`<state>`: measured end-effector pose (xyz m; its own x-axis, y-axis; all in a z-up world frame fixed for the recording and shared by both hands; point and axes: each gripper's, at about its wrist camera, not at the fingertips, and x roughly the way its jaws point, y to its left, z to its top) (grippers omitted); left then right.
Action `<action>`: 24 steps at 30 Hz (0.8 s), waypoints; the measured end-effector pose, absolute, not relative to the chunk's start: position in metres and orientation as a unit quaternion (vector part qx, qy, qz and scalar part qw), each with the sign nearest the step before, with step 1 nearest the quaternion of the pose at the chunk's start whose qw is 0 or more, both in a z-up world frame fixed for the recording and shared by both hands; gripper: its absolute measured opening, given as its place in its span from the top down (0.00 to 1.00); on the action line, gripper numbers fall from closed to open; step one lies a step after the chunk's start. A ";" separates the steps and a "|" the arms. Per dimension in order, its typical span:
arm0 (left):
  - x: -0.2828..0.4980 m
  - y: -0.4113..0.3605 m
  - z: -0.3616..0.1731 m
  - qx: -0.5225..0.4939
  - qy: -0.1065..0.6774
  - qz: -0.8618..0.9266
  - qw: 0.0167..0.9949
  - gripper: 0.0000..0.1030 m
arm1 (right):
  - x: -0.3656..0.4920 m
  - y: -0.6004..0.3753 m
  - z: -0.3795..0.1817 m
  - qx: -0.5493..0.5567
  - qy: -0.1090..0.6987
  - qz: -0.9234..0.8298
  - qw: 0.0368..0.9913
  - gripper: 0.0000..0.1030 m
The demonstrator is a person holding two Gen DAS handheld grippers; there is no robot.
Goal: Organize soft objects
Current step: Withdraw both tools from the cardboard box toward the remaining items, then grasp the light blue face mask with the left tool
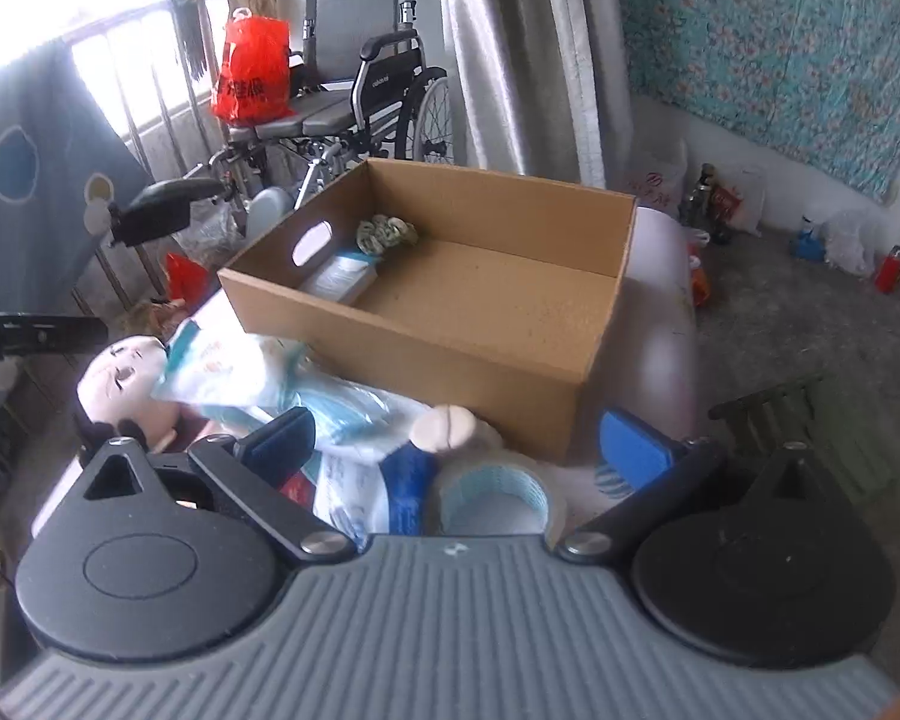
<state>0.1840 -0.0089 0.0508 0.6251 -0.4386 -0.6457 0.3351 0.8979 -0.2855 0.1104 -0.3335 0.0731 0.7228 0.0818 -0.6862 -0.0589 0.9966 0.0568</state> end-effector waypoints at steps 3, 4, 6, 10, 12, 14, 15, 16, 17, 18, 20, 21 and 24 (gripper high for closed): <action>0.165 -0.016 0.034 -0.057 0.369 -0.206 0.904 0.02 | 0.092 -0.326 0.053 0.009 0.358 0.027 0.933 0.01; 0.158 -0.020 0.026 -0.050 0.367 -0.203 0.906 0.02 | 0.089 -0.327 0.048 0.021 0.355 0.027 0.934 0.01; 0.150 -0.026 0.016 -0.046 0.370 -0.203 0.905 0.02 | 0.088 -0.332 0.040 0.055 0.343 0.027 0.937 0.01; 0.147 -0.034 0.001 -0.051 0.377 -0.190 0.905 0.03 | 0.102 -0.349 0.034 0.150 0.320 0.033 0.935 0.01; 0.149 -0.037 -0.003 -0.051 0.381 -0.181 0.905 0.05 | 0.113 -0.358 0.028 0.197 0.317 0.047 0.926 0.01; 0.156 -0.038 -0.007 -0.057 0.385 -0.170 0.905 0.09 | 0.127 -0.367 0.018 0.246 0.329 0.053 0.910 0.01; 0.161 -0.038 -0.009 -0.066 0.391 -0.165 0.903 0.13 | 0.133 -0.371 0.012 0.264 0.337 0.054 0.902 0.02; 0.166 -0.037 -0.013 -0.079 0.401 -0.160 0.898 0.16 | 0.141 -0.373 0.006 0.282 0.344 0.054 0.894 0.03; 0.173 -0.035 -0.018 -0.099 0.412 -0.154 0.893 0.20 | 0.147 -0.373 0.001 0.293 0.349 0.053 0.888 0.04; 0.178 -0.033 -0.022 -0.114 0.420 -0.149 0.888 0.24 | 0.152 -0.374 -0.005 0.303 0.353 0.053 0.884 0.08; 0.191 -0.029 -0.035 -0.155 0.439 -0.137 0.874 0.27 | 0.161 -0.374 -0.015 0.312 0.362 0.052 0.877 0.13; 0.195 -0.028 -0.039 -0.167 0.445 -0.133 0.870 0.28 | 0.164 -0.373 -0.019 0.315 0.366 0.053 0.874 0.14; 0.209 -0.027 -0.051 -0.199 0.446 -0.123 0.864 0.28 | 0.173 -0.372 -0.028 0.319 0.376 0.056 0.868 0.17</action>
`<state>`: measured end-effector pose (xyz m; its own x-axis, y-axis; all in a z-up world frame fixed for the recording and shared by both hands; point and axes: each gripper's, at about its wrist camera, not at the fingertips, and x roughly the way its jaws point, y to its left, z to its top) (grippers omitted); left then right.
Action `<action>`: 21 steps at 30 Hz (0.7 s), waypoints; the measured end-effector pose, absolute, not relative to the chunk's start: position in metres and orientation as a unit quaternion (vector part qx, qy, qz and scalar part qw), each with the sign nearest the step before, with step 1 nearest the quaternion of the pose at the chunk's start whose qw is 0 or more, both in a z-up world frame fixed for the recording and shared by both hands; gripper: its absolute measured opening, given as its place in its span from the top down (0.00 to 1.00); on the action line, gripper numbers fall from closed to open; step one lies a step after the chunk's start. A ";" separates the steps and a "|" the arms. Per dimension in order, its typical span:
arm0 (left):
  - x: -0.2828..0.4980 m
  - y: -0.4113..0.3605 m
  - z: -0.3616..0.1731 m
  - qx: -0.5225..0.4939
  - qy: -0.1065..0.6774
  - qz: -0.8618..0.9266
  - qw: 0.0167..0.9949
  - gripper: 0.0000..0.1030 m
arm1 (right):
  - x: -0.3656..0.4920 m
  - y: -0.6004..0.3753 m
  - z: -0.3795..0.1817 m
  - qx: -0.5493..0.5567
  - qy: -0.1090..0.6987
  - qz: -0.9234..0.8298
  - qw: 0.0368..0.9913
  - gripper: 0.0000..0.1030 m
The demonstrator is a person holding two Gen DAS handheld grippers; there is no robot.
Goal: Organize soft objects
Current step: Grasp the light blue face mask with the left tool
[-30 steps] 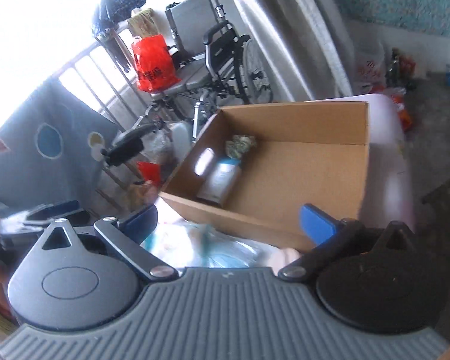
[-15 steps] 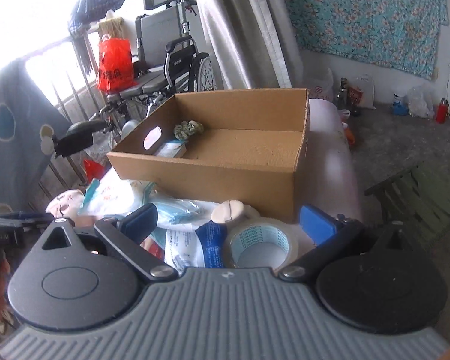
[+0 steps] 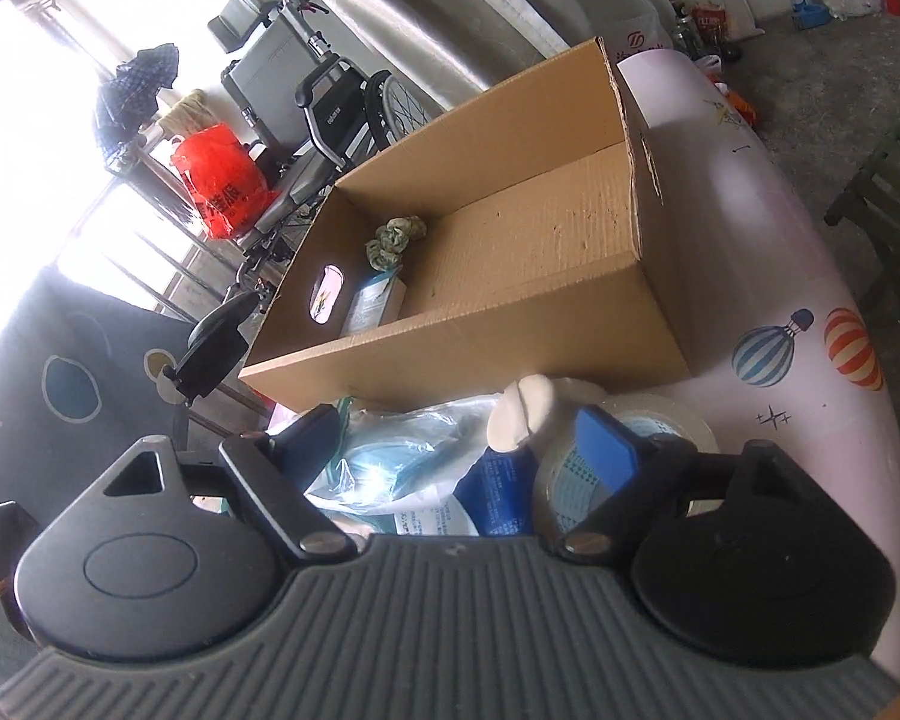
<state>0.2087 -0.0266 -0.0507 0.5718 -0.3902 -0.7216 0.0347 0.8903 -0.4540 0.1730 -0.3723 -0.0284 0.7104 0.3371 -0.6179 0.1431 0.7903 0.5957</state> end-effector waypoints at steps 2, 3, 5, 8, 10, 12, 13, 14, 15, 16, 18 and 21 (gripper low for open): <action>0.216 -0.026 -0.055 -0.211 0.442 -0.113 0.864 0.28 | 0.177 -0.372 -0.034 0.319 0.382 0.057 0.866 0.18; 0.220 -0.024 -0.057 -0.218 0.440 -0.108 0.864 0.28 | 0.178 -0.372 -0.036 0.319 0.383 0.057 0.865 0.18; 0.226 -0.022 -0.060 -0.225 0.437 -0.099 0.865 0.32 | 0.181 -0.372 -0.039 0.320 0.385 0.057 0.864 0.19; 0.230 -0.018 -0.061 -0.234 0.434 -0.087 0.866 0.41 | 0.184 -0.372 -0.044 0.325 0.385 0.056 0.862 0.23; 0.229 -0.015 -0.057 -0.241 0.422 -0.085 0.870 0.41 | 0.186 -0.372 -0.047 0.330 0.384 0.057 0.861 0.25; 0.228 -0.013 -0.051 -0.244 0.403 -0.085 0.878 0.43 | 0.188 -0.372 -0.048 0.332 0.381 0.057 0.861 0.28; 0.228 -0.013 -0.048 -0.244 0.393 -0.085 0.882 0.45 | 0.188 -0.372 -0.049 0.333 0.380 0.057 0.861 0.29; 0.230 -0.014 -0.045 -0.242 0.386 -0.085 0.886 0.50 | 0.189 -0.372 -0.049 0.334 0.379 0.057 0.861 0.30; 0.233 -0.015 -0.044 -0.240 0.385 -0.084 0.887 0.56 | 0.190 -0.372 -0.050 0.336 0.379 0.057 0.861 0.33; 0.237 -0.015 -0.044 -0.239 0.387 -0.081 0.887 0.60 | 0.191 -0.372 -0.050 0.337 0.380 0.056 0.860 0.37; 0.246 -0.017 -0.045 -0.240 0.393 -0.074 0.884 0.69 | 0.194 -0.372 -0.053 0.337 0.382 0.054 0.859 0.42; 0.259 -0.018 -0.050 -0.239 0.416 -0.055 0.876 0.71 | 0.198 -0.372 -0.058 0.338 0.388 0.052 0.856 0.50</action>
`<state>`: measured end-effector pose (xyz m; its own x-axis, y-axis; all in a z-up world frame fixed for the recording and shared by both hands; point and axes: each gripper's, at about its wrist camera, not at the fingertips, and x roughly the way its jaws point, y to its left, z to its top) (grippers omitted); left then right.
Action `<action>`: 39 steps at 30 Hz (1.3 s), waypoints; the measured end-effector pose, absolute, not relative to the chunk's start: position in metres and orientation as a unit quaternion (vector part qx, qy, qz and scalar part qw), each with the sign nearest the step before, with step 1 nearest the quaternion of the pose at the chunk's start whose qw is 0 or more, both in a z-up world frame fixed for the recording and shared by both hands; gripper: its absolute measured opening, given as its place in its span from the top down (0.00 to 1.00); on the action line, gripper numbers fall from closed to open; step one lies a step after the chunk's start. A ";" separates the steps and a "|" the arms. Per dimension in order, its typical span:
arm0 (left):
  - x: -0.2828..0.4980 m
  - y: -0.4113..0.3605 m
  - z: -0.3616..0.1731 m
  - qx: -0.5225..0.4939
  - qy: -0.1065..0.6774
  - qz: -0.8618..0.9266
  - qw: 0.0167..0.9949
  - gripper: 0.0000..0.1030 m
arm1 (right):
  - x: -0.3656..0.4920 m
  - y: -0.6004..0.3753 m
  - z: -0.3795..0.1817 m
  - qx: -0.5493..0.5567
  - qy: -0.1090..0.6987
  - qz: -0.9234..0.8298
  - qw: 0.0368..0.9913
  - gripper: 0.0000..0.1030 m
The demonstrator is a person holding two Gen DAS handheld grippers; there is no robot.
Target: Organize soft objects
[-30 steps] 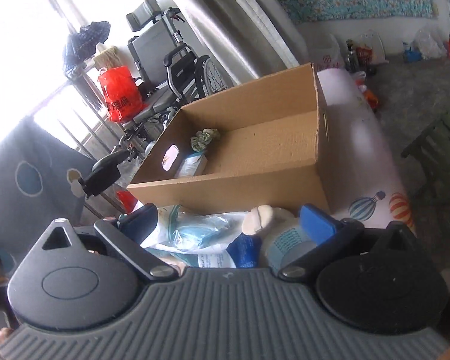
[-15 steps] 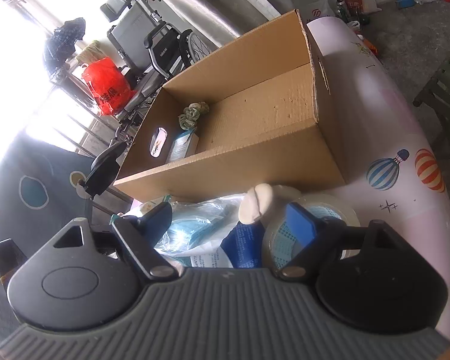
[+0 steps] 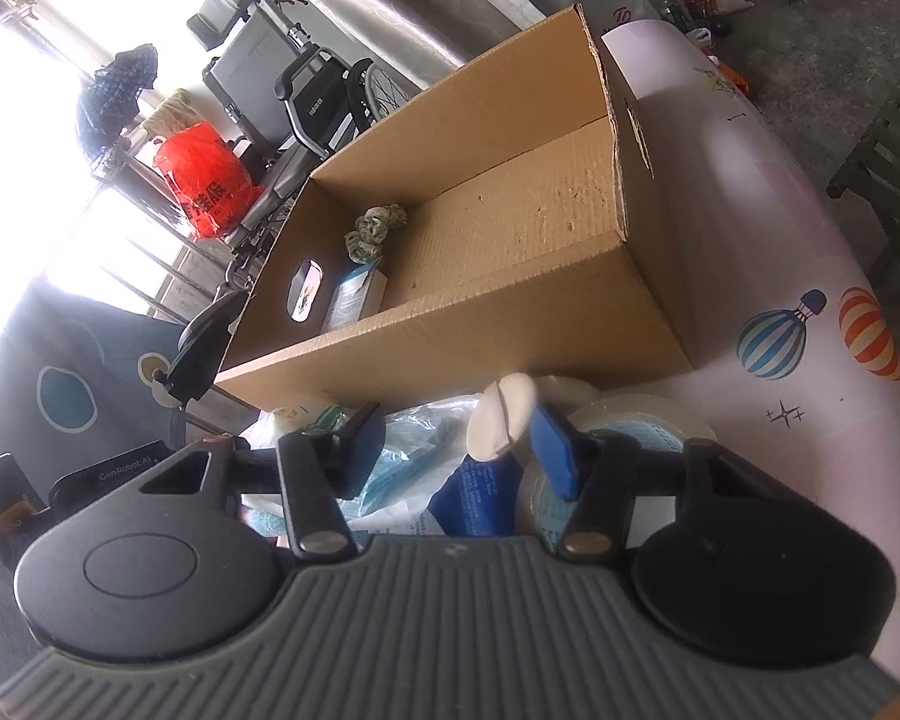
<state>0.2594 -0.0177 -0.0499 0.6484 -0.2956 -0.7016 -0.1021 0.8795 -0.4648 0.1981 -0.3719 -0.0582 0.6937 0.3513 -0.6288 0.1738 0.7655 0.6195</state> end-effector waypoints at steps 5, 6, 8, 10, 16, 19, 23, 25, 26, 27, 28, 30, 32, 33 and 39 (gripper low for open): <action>0.272 -0.016 -0.057 -0.253 0.430 -0.043 0.865 0.71 | 0.208 -0.369 -0.067 0.326 0.400 0.051 0.855 0.56; 0.274 -0.015 -0.058 -0.255 0.431 -0.041 0.865 0.73 | 0.210 -0.368 -0.069 0.326 0.403 0.051 0.854 0.56; 0.276 -0.014 -0.061 -0.258 0.432 -0.036 0.864 0.83 | 0.216 -0.367 -0.073 0.316 0.406 0.046 0.856 0.56; 0.278 -0.012 -0.063 -0.263 0.432 -0.031 0.862 0.89 | 0.221 -0.364 -0.074 0.298 0.406 0.042 0.863 0.57; 0.276 -0.008 -0.063 -0.275 0.424 -0.037 0.862 0.96 | 0.239 -0.359 -0.084 0.273 0.425 0.032 0.863 0.66; 0.273 -0.008 -0.059 -0.280 0.418 -0.048 0.863 0.97 | 0.247 -0.358 -0.091 0.274 0.438 0.031 0.855 0.76; 0.268 -0.007 -0.053 -0.288 0.408 -0.064 0.864 0.98 | 0.249 -0.357 -0.095 0.280 0.440 0.034 0.853 0.82; 0.264 -0.006 -0.049 -0.287 0.402 -0.071 0.867 0.98 | 0.251 -0.358 -0.098 0.287 0.443 0.032 0.849 0.82; 0.262 -0.006 -0.047 -0.287 0.399 -0.073 0.868 0.98 | 0.253 -0.358 -0.100 0.289 0.445 0.031 0.847 0.81; 0.261 -0.005 -0.046 -0.288 0.396 -0.077 0.868 0.98 | 0.254 -0.359 -0.102 0.292 0.447 0.031 0.845 0.80; 0.260 -0.005 -0.045 -0.288 0.394 -0.079 0.869 0.98 | 0.256 -0.360 -0.104 0.295 0.449 0.033 0.843 0.80; 0.258 -0.005 -0.043 -0.285 0.390 -0.083 0.871 0.99 | 0.261 -0.359 -0.108 0.298 0.454 0.035 0.839 0.80; 0.257 -0.005 -0.043 -0.282 0.388 -0.086 0.873 0.99 | 0.264 -0.357 -0.111 0.300 0.459 0.038 0.836 0.79; 0.256 -0.006 -0.043 -0.281 0.388 -0.086 0.873 0.99 | 0.266 -0.356 -0.112 0.300 0.460 0.040 0.835 0.79; 0.255 -0.005 -0.042 -0.278 0.383 -0.085 0.877 0.99 | 0.260 -0.350 -0.107 0.283 0.449 0.041 0.846 0.90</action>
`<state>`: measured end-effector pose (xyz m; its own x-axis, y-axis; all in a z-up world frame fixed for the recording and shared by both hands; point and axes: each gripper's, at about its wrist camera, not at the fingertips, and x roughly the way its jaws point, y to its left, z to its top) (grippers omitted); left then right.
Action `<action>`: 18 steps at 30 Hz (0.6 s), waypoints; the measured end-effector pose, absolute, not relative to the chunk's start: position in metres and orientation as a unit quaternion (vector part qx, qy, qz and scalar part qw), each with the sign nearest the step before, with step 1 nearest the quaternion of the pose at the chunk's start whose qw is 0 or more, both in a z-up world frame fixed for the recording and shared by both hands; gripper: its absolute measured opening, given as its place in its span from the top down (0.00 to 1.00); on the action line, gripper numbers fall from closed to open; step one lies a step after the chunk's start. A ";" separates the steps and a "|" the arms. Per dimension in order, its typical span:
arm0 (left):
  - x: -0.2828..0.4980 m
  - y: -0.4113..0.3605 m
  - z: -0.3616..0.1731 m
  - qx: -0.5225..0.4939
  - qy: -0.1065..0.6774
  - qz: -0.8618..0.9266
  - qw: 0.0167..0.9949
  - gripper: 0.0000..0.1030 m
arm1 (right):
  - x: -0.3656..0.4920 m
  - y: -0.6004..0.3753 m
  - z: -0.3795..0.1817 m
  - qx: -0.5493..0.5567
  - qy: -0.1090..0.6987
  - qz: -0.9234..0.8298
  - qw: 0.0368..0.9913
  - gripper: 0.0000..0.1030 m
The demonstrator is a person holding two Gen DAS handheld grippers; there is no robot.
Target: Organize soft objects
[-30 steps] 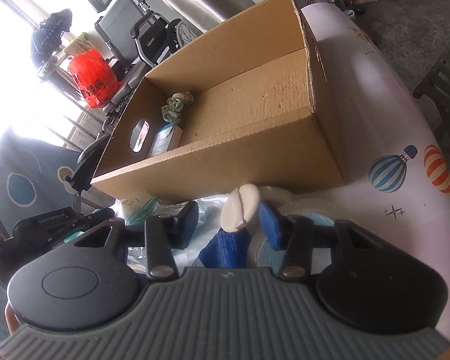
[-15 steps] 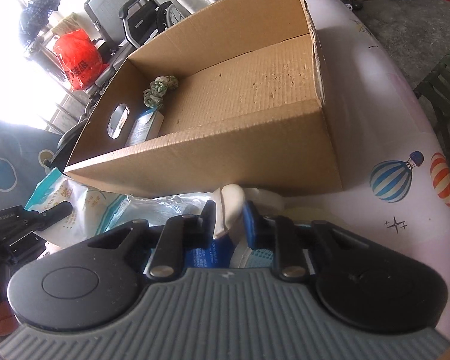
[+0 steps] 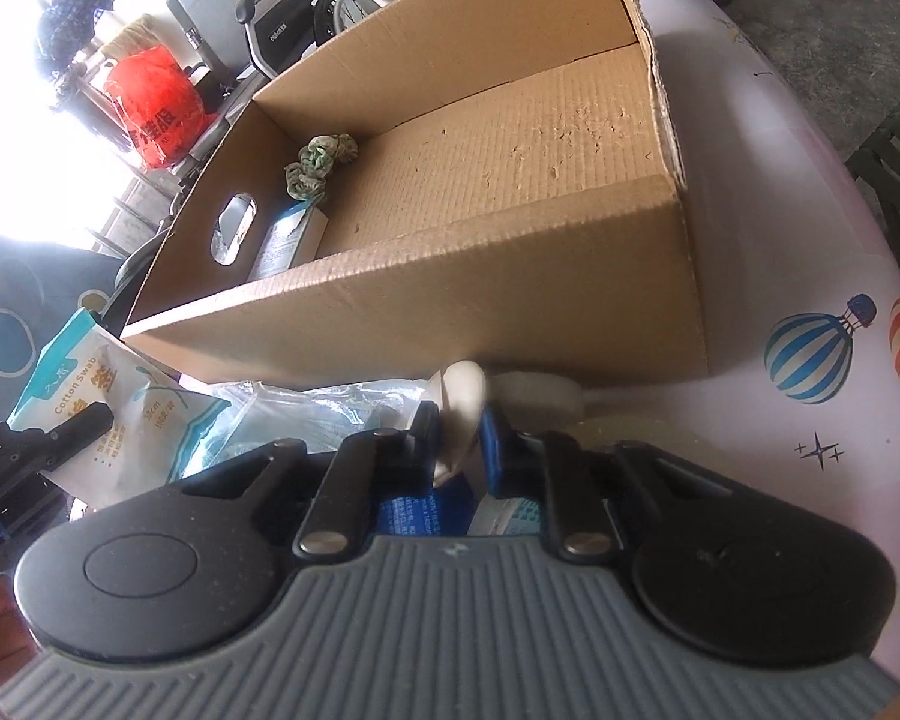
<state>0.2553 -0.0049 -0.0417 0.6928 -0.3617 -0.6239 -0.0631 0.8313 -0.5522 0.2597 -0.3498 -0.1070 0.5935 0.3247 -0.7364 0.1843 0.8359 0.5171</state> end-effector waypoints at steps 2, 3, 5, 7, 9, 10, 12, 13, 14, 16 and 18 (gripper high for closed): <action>0.253 -0.004 -0.038 -0.274 0.378 -0.089 0.880 0.99 | 0.255 -0.350 -0.103 0.288 0.443 0.044 0.848 0.93; 0.251 -0.005 -0.034 -0.272 0.376 -0.091 0.881 0.99 | 0.253 -0.351 -0.101 0.290 0.440 0.047 0.849 0.94; 0.247 -0.005 -0.029 -0.270 0.372 -0.096 0.883 0.99 | 0.247 -0.351 -0.094 0.294 0.434 0.053 0.850 0.95; 0.241 -0.006 -0.023 -0.268 0.367 -0.103 0.885 0.99 | 0.240 -0.350 -0.085 0.297 0.428 0.061 0.851 0.95; 0.234 -0.009 -0.015 -0.266 0.365 -0.111 0.885 0.99 | 0.230 -0.348 -0.075 0.299 0.422 0.071 0.853 0.95; 0.230 -0.011 -0.012 -0.265 0.364 -0.116 0.885 0.99 | 0.224 -0.348 -0.070 0.299 0.419 0.077 0.854 0.95; 0.221 -0.015 -0.005 -0.261 0.365 -0.126 0.885 0.99 | 0.212 -0.347 -0.059 0.296 0.413 0.086 0.857 0.95; 0.216 -0.017 -0.001 -0.259 0.365 -0.134 0.884 0.99 | 0.205 -0.346 -0.052 0.292 0.409 0.090 0.860 0.95; 0.212 -0.020 0.003 -0.259 0.365 -0.141 0.883 0.99 | 0.197 -0.347 -0.046 0.289 0.406 0.093 0.862 0.95; 0.203 -0.027 0.010 -0.256 0.366 -0.159 0.880 0.99 | 0.184 -0.350 -0.033 0.280 0.398 0.096 0.868 0.95; 0.197 -0.035 0.017 -0.255 0.367 -0.178 0.877 0.99 | 0.171 -0.355 -0.017 0.271 0.387 0.098 0.876 0.95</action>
<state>0.1969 -0.0354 0.0166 0.6675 -0.4984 -0.5533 0.1245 0.8072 -0.5770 0.1706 -0.3550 -0.0171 0.6812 0.3817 -0.6248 0.0372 0.8342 0.5503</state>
